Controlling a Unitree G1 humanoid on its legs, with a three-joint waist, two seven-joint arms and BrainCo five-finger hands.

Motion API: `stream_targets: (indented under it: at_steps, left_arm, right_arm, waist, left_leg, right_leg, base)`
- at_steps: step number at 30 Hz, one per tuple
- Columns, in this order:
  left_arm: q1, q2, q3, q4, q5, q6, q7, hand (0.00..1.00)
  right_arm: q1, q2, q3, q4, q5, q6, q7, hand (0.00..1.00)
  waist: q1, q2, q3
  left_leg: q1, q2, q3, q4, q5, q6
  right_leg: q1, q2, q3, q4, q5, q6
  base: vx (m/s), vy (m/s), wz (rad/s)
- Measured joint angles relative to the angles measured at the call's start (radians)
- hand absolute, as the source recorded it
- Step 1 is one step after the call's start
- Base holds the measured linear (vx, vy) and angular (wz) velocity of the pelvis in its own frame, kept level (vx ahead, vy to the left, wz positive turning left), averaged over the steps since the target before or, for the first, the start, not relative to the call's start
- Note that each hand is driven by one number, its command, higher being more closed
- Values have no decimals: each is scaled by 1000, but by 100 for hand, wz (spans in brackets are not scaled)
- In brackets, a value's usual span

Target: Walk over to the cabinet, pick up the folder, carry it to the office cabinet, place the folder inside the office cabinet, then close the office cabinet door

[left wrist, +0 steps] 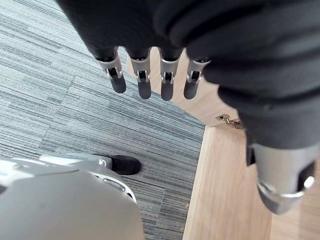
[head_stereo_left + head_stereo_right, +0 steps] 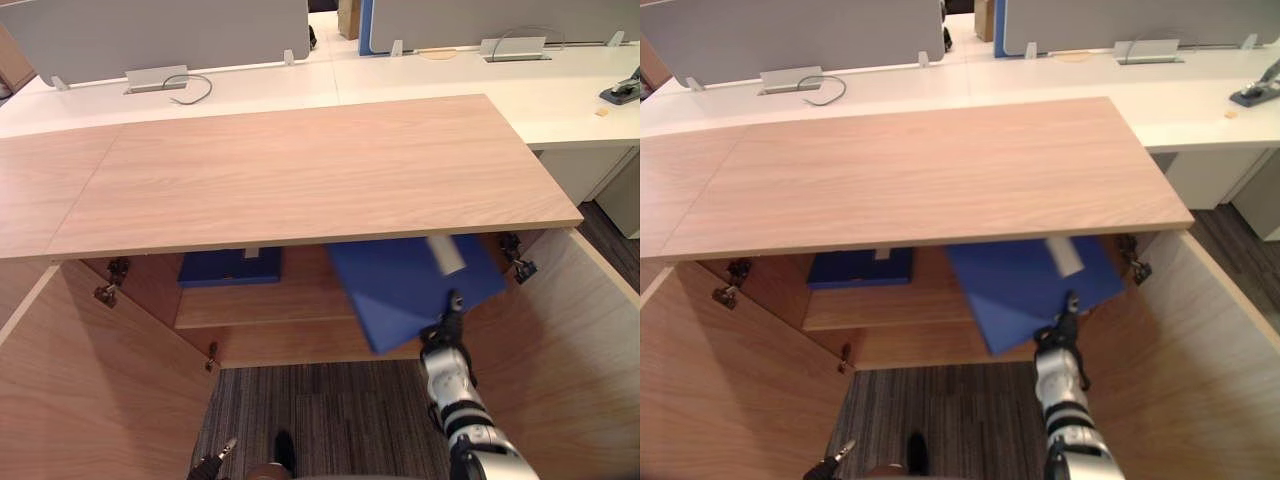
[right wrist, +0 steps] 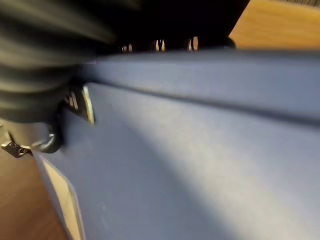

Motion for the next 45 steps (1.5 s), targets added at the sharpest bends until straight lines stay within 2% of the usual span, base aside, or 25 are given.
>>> stream_targets:
  at_steps: [2,6,8,10,11,13,14,16,18,20,21,23,25,28,31,36,44,45]
  left_arm:
    - [0,-7,10,-2,0,0,3,0]
    - [7,-14,28,-23,-28,1,3,0]
    - [7,-18,28,-47,-38,-1,2,0]
    - [7,-33,31,-78,-48,-4,1,0]
    - [6,-35,31,-84,-57,-4,0,0]
    - [-12,-33,53,-112,-83,-7,1,0]
    - [-15,-33,61,-125,-89,-9,1,0]
    - [-19,-34,93,-152,-107,-16,1,0]
    - [-19,-34,128,-159,-107,-18,2,0]
    - [-19,-33,204,-183,-110,-18,4,0]
    - [-18,-32,233,-193,-111,-18,6,0]
    - [-30,-27,361,-219,-117,-20,21,0]
    - [-45,-29,428,-217,-137,-18,32,0]
    - [-60,-39,493,-216,-148,-3,38,0]
    - [-74,-55,524,-216,-147,-1,39,0]
    - [-83,-73,523,-215,-144,4,39,0]
    - [-108,-72,520,-216,-144,6,39,0]
    - [-108,-72,520,-215,-144,6,39,0]
  right_arm:
    - [-44,12,-38,26,5,-10,-30,100]
    - [-258,-34,-206,179,50,-10,-87,100]
    - [-360,-78,-281,222,95,2,-97,100]
    - [-488,-175,-317,259,127,17,-103,100]
    - [-518,-195,-317,259,135,22,-104,100]
    - [-638,-253,-315,258,186,30,-107,100]
    - [-659,-268,-315,258,201,30,-109,100]
    - [-728,-300,-294,257,252,27,-125,100]
    - [-763,-311,-257,256,289,21,-135,100]
    - [-839,-312,-202,252,359,-2,-148,100]
    - [-855,-312,-189,251,371,-9,-151,100]
    - [-906,-313,-151,225,403,-26,-164,100]
    - [-935,-312,-150,202,421,-43,-176,100]
    - [-942,-307,-151,172,433,-58,-183,100]
    - [-943,-295,-151,166,432,-58,-191,100]
    - [-945,-269,-157,143,432,-72,-191,100]
    - [-945,-256,-191,119,429,-99,-214,100]
    - [-945,-256,-202,116,429,-99,-221,0]
  waist:
    - [13,5,4]
    - [35,19,31]
    - [44,32,48]
    - [70,63,81]
    - [76,73,94]
    - [81,85,166]
    - [83,87,181]
    - [92,106,232]
    - [92,114,246]
    - [92,133,276]
    - [92,135,278]
    - [93,138,304]
    - [93,138,327]
    - [95,133,332]
    - [95,133,333]
    - [93,131,333]
    - [85,111,342]
    - [85,107,343]
  left_leg:
    - [-2,-2,-1,0,0,0]
    - [-39,-2,-21,1,8,4]
    - [-77,-1,-36,6,23,9]
    - [-122,2,-42,9,41,13]
    - [-136,6,-43,17,41,13]
    - [-235,10,-48,118,34,20]
    - [-265,11,-48,158,23,25]
    - [-359,29,-53,321,-61,32]
    - [-433,32,-58,431,-106,34]
    - [-551,43,-64,617,-179,37]
    - [-586,45,-64,666,-199,38]
    - [-713,48,-77,858,-279,38]
    - [-783,51,-86,965,-320,38]
    - [-861,46,-97,1059,-347,38]
    - [-887,32,-99,1088,-352,38]
    - [-924,28,-107,1095,-350,22]
    - [-942,-2,-128,1072,-327,30]
    - [-942,-4,-131,1070,-325,30]
  right_leg:
    - [-1,-2,-2,-1,0,0]
    - [-25,-4,-18,6,1,1]
    - [-53,-7,-41,17,1,1]
    - [-103,-10,-56,55,0,1]
    - [-121,-10,-57,74,-2,-1]
    - [-214,-27,-59,187,-32,-7]
    - [-235,-31,-59,219,-45,-8]
    - [-304,-44,-58,354,-108,-14]
    - [-366,-63,-55,452,-159,-18]
    - [-480,-90,-31,639,-238,-22]
    - [-515,-96,-23,689,-263,-25]
    - [-629,-119,10,877,-359,-19]
    - [-693,-136,29,990,-412,-15]
    - [-765,-161,42,1098,-459,-10]
    - [-790,-179,50,1145,-481,-8]
    - [-826,-181,48,1164,-487,-9]
    - [-826,-197,21,1154,-486,-9]
    - [-822,-197,19,1153,-486,-9]
  base:
    - [0,2,2]
    - [-11,10,15]
    - [-15,18,30]
    - [-54,34,21]
    - [-103,28,13]
    - [-156,11,20]
    - [-173,-17,34]
    - [-172,-50,20]
    - [-158,-67,7]
    - [-178,-67,0]
    - [-212,-64,-1]
    - [-219,-72,5]
    - [-166,-67,8]
    - [-129,-12,15]
    - [-72,34,12]
    - [-48,19,6]
    - [22,7,14]
    - [33,0,14]
